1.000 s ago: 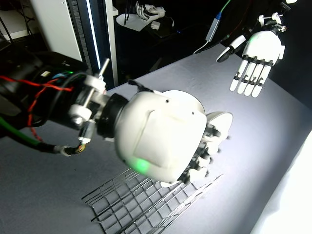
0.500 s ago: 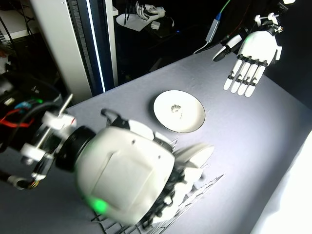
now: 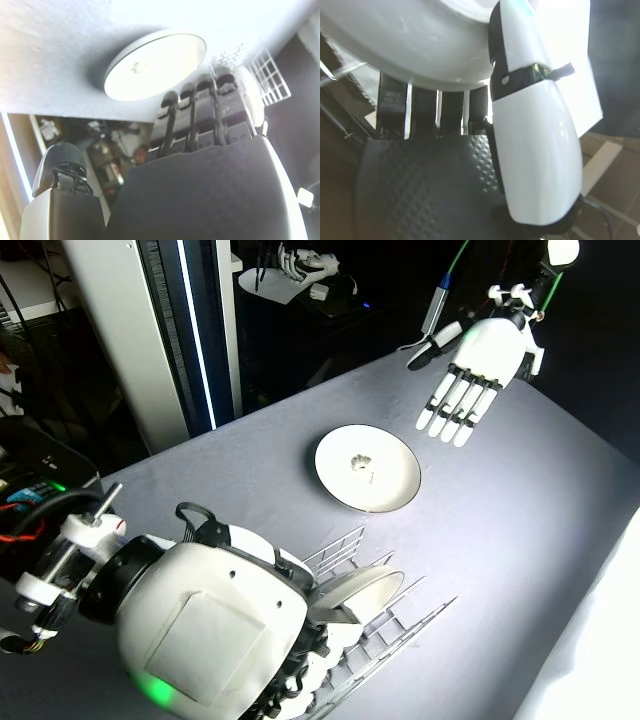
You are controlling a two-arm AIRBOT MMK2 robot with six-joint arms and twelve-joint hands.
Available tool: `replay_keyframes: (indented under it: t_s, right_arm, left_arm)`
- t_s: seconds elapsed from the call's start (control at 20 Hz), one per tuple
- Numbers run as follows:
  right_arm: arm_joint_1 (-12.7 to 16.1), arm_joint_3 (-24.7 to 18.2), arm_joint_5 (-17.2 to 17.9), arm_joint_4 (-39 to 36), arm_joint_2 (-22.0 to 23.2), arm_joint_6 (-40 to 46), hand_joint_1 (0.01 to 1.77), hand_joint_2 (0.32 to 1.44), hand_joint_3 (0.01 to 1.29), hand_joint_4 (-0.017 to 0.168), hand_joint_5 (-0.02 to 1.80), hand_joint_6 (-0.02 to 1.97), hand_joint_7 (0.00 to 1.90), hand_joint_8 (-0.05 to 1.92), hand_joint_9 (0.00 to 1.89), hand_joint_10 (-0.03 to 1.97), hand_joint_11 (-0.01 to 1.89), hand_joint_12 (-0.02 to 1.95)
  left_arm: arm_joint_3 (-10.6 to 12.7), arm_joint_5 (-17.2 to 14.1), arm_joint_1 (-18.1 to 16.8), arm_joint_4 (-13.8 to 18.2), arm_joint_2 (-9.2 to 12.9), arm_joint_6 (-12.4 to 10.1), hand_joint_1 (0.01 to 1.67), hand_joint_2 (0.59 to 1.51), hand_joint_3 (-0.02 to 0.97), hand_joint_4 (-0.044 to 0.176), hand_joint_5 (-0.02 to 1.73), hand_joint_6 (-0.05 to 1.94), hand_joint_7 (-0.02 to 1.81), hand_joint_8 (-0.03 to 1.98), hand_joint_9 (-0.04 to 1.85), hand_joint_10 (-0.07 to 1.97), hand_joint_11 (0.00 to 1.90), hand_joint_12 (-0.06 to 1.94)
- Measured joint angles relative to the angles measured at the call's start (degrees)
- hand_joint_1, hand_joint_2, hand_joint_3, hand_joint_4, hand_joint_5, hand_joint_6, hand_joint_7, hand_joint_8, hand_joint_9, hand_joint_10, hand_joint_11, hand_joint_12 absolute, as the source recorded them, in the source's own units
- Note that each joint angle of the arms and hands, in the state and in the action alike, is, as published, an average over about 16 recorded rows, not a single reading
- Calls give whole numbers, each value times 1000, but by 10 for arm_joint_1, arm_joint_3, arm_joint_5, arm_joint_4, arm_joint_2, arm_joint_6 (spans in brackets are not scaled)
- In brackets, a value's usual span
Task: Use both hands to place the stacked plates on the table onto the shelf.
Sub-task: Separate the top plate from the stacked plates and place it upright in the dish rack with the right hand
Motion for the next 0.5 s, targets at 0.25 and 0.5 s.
replay_keyframes:
  t_s: [0.25, 0.5]
  right_arm:
    - [3, -2, 4, -20, 0, -2, 1202, 1105, 15, 2, 730, 1021, 820, 894, 770, 1011, 604, 1600]
    - [29, -12, 5, -56, 1, -2, 1148, 1144, 15, 1, 617, 791, 719, 626, 613, 897, 397, 1557]
  left_arm:
    - [-23, 34, 18, -6, -8, 9, 14, 1093, 18, 2, 20, 3, 20, -10, 23, 6, 19, -1]
    - [-37, 60, 31, -10, -15, 13, 14, 1097, 18, 2, 20, 3, 18, -10, 22, 6, 19, 0]
